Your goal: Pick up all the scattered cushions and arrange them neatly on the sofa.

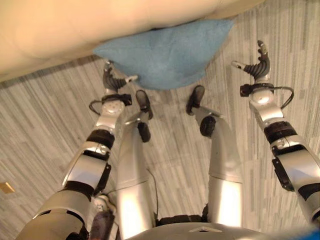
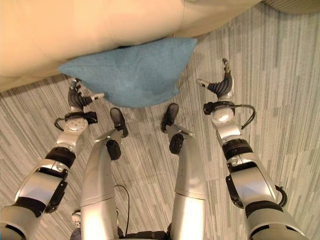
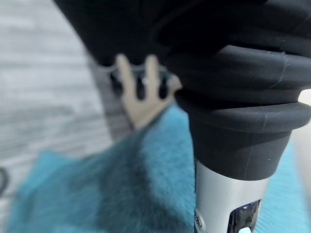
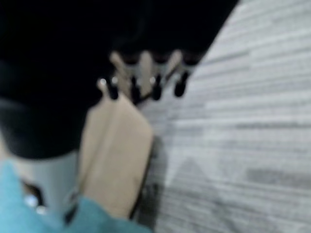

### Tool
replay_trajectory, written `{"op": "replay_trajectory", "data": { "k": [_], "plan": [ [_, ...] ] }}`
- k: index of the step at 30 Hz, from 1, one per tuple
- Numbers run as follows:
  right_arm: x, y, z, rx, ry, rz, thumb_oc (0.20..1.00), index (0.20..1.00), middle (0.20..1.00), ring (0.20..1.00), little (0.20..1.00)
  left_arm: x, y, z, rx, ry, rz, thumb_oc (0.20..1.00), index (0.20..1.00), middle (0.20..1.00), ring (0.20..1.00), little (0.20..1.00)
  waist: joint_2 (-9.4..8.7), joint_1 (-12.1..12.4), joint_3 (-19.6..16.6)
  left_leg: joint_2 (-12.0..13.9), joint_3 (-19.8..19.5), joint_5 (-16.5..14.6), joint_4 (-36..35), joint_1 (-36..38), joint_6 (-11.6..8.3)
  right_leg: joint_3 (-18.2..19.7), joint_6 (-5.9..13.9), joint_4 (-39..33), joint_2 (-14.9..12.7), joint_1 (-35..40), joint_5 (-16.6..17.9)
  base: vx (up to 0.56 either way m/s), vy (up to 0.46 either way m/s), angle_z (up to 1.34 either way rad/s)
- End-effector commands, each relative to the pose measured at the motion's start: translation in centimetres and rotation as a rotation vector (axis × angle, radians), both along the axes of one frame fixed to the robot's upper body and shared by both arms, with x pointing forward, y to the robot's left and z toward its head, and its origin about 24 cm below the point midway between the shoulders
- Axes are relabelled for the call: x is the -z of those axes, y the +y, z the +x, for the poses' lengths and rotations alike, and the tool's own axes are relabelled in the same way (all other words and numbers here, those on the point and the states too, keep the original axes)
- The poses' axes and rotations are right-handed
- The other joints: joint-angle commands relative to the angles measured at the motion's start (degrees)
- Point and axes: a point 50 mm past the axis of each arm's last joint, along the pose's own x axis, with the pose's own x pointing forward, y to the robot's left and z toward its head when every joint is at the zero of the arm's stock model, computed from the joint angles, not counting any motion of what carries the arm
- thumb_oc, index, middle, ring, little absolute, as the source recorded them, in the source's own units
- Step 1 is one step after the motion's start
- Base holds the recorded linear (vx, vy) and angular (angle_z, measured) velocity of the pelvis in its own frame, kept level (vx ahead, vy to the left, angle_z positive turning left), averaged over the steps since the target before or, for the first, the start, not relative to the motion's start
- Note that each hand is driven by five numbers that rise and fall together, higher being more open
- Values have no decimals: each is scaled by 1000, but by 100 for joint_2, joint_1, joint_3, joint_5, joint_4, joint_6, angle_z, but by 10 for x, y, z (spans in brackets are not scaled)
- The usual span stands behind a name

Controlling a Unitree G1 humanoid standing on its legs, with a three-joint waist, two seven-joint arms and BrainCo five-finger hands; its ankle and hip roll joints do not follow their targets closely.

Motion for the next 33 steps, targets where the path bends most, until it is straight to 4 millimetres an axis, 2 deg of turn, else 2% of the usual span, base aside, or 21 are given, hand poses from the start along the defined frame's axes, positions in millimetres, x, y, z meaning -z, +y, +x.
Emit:
{"op": "replay_trajectory", "data": {
  "k": [1,3,7,8,9,10,11,14,15,17,20,21,22,24,25,27,32,33],
  "plan": [
    [41,-10,-12,19,71,10,1000,1000,1000,1000,1000,40,7,-14,-27,82,-18,1000,1000,1000,1000,1000,169,-116,-1014,220,-136,260,-384,-228,-261,627,1095,-190,-139,-70,138,34,-22,-4],
    [29,-4,-9,2,42,3,1000,1000,1000,1000,1000,22,1,-8,-10,34,-15,1000,1000,1000,1000,1000,160,-136,-1000,234,-146,237,-257,-433,-248,680,1091,-89,-160,-281,135,27,-22,-4],
    [16,5,-4,-28,16,-1,1000,1000,1000,1000,1000,2,-12,-1,32,-25,-19,1000,1000,1000,1000,1000,162,-140,-960,221,-185,229,-86,-679,-231,774,1095,80,-135,-536,128,33,-40,0],
    [7,11,-2,-51,-5,0,1000,1000,1000,1000,1000,-9,-24,2,72,-56,-16,1000,1000,1000,1000,1000,162,-137,-920,231,-208,204,51,-784,-223,830,1078,177,-132,-652,124,42,-43,1],
    [6,11,-2,-51,-6,0,1000,1000,1000,1000,1000,-9,-24,2,72,-57,-16,1000,1000,1000,1000,1000,162,-135,-916,232,-208,198,64,-794,-222,834,1078,189,-131,-664,119,56,-62,-1],
    [-1,18,1,-80,-23,17,1000,1000,1000,1000,1000,-14,-34,3,103,-72,-35,1000,1000,1000,1000,1000,160,-128,-858,224,-245,180,203,-892,-213,872,1059,308,-112,-772,115,30,-36,-2],
    [-1,18,1,-80,-23,17,1000,1000,1000,1000,1000,-14,-34,3,103,-73,-35,1000,1000,1000,1000,1000,161,-128,-859,225,-246,178,207,-897,-213,873,1059,312,-111,-777,113,41,-44,-1],
    [-9,30,4,-126,-39,39,1000,1000,1000,1000,1000,-19,-52,5,158,-96,-58,1000,1000,1000,1000,1000,190,-104,-763,236,-295,164,337,-979,-196,920,1038,440,-103,-866,103,24,-24,1],
    [-16,39,6,-158,-52,32,1000,1000,1000,1000,1000,-22,-63,5,194,-105,-63,1000,1000,1000,1000,1000,211,-84,-700,257,-327,160,395,-998,-194,931,1035,472,-111,-869,109,29,-38,0],
    [-17,43,6,-175,-53,28,1000,1000,1000,1000,1000,-21,-67,5,206,-102,-63,1000,1000,1000,1000,1000,224,-71,-665,269,-347,156,431,-1008,-197,927,1027,502,-107,-869,102,13,-19,0],
    [-33,67,6,-299,-80,-17,1000,1000,1000,1000,1000,-22,-82,4,259,-105,-51,1000,1000,1000,1000,1000,241,-30,-561,298,-426,149,548,-1055,-187,911,1012,573,-87,-873,96,13,-24,0],
    [-33,67,6,-299,-81,-18,1000,1000,1000,1000,1000,-22,-82,4,259,-106,-51,1000,1000,1000,1000,1000,247,-31,-557,299,-431,147,553,-1060,-188,907,1012,575,-87,-873,95,0,0,0],
    [-35,80,3,-400,-76,-28,1000,1000,1000,1000,1000,-21,-87,3,286,-101,-37,1000,1000,1000,1000,1000,245,-17,-541,298,-468,161,575,-1066,-192,892,1006,597,-87,-874,105,0,0,0],
    [-36,84,2,-434,-78,-38,1000,1000,1000,1000,1000,-20,-89,3,297,-95,-32,1000,1000,1000,1000,1000,254,-14,-539,296,-491,163,611,-1076,-195,884,1002,631,-83,-874,105,0,0,0],
    [-37,93,0,-493,-75,-55,1000,1000,1000,1000,1000,-18,-94,3,319,-87,-26,1000,1000,1000,1000,1000,261,13,-530,288,-518,185,633,-1081,-206,871,996,655,-90,-874,114,0,0,0],
    [-40,101,-1,-538,-79,-58,1000,1000,1000,1000,1000,-19,-96,3,327,-87,-26,1000,1000,1000,1000,1000,280,34,-517,279,-558,203,657,-1086,-217,873,991,682,-84,-874,125,0,0,0],
    [-52,137,-5,-643,-114,-94,1000,1000,1000,1000,1000,-27,-107,5,356,-107,-30,1000,1000,1000,1000,1000,343,97,-431,306,-635,220,753,-1086,-230,856,987,772,-106,-874,146,0,0,0],
    [-52,137,-5,-643,-114,-94,1000,1000,1000,1000,1000,-27,-107,5,355,-107,-30,1000,1000,1000,1000,1000,344,94,-425,306,-637,219,758,-1088,-230,855,987,775,-106,-874,146,0,0,0]
  ]
}}
